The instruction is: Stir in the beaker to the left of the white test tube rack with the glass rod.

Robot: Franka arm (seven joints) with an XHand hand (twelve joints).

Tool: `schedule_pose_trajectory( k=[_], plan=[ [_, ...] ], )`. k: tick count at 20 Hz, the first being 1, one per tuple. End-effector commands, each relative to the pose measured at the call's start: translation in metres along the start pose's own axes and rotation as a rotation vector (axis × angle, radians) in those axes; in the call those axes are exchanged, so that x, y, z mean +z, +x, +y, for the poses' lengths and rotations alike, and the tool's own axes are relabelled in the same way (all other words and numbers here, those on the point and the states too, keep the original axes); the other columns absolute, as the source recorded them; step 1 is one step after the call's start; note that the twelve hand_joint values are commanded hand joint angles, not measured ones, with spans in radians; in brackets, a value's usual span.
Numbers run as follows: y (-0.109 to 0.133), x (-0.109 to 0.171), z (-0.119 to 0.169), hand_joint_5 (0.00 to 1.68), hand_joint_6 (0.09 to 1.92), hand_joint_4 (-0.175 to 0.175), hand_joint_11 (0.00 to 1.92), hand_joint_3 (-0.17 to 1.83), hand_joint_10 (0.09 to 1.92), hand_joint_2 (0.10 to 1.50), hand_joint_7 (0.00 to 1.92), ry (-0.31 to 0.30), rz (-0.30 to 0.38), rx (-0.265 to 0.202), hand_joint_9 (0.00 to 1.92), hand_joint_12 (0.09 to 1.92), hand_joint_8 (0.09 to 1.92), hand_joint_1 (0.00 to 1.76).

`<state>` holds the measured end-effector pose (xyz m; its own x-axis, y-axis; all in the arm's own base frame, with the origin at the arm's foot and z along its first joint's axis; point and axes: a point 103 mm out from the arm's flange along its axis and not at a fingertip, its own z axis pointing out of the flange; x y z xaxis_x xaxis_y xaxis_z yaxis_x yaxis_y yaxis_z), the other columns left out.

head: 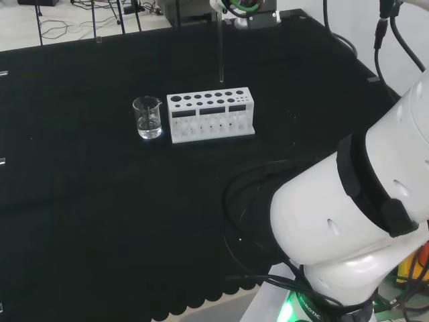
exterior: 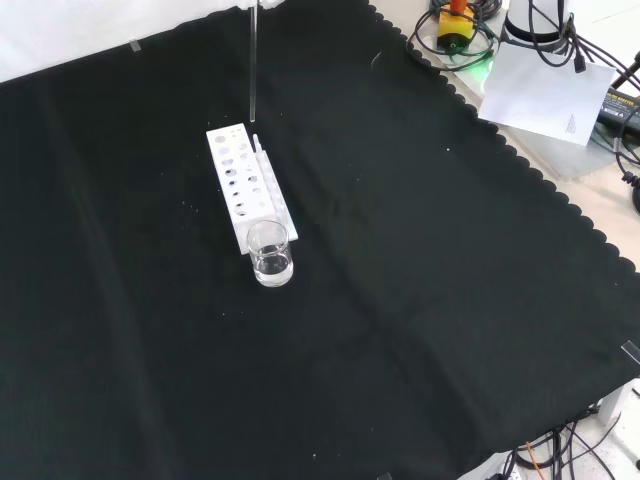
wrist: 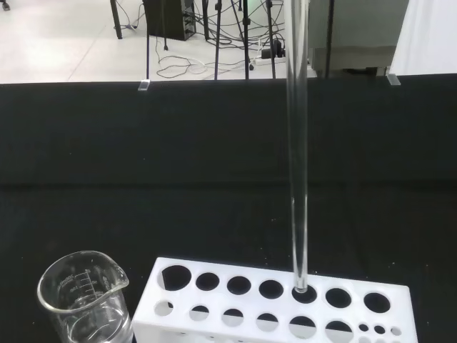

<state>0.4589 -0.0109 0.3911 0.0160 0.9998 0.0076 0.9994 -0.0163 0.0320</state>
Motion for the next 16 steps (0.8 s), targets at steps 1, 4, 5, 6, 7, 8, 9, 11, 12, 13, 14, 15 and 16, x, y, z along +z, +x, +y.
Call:
schedule_pose_trajectory(
  k=[1,4,5,6,7,8,9,11,12,13,14,15,16],
  plan=[
    [0.005,0.001,0.002,1.08,0.64,-0.175,1.59,-0.17,1.02,1.15,1.10,0.003,0.002,-0.009,1.53,0.83,1.14,1.30],
    [0.015,0.003,0.007,1.08,0.64,-0.175,1.59,-0.17,1.02,1.15,1.10,0.013,0.014,-0.022,1.53,0.83,1.14,1.30],
    [0.019,0.003,0.009,1.08,0.64,-0.175,1.59,-0.17,1.02,1.15,1.10,0.015,0.020,-0.031,1.53,0.83,1.14,1.30],
    [0.024,0.003,0.012,1.08,0.64,-0.175,1.59,-0.17,1.02,1.15,1.10,0.016,0.024,-0.040,1.53,0.83,1.14,1.30],
    [0.029,0.003,0.015,1.08,0.64,-0.175,1.59,-0.17,1.02,1.15,1.10,0.018,0.031,-0.050,1.53,0.83,1.14,1.30],
    [0.035,0.002,0.018,1.08,0.64,-0.175,1.59,-0.17,1.02,1.15,1.10,0.017,0.034,-0.063,1.53,0.83,1.14,1.30],
    [0.042,0.002,0.021,1.08,0.64,-0.175,1.59,-0.17,1.02,1.15,1.10,0.015,0.037,-0.077,1.53,0.83,1.14,1.30],
    [0.057,0.003,0.029,1.08,0.63,-0.175,1.59,-0.17,1.02,1.15,1.10,0.015,0.042,-0.107,1.53,0.83,1.14,1.30],
    [0.065,0.005,0.033,1.08,0.63,-0.175,1.59,-0.17,1.02,1.15,1.10,0.016,0.046,-0.122,1.53,0.82,1.14,1.30],
    [0.072,0.007,0.037,1.08,0.63,-0.175,1.60,-0.17,1.02,1.15,1.10,0.018,0.046,-0.135,1.53,0.82,1.14,1.30],
    [0.078,0.010,0.041,1.08,0.63,-0.175,1.60,-0.17,1.02,1.15,1.10,0.023,0.046,-0.145,1.53,0.82,1.14,1.30],
    [0.083,0.014,0.045,1.08,0.63,-0.175,1.60,-0.17,1.02,1.15,1.10,0.031,0.046,-0.154,1.53,0.82,1.14,1.30],
    [0.087,0.018,0.048,1.08,0.63,-0.175,1.60,-0.17,1.02,1.15,1.10,0.035,0.046,-0.164,1.54,0.82,1.14,1.30]
  ],
)
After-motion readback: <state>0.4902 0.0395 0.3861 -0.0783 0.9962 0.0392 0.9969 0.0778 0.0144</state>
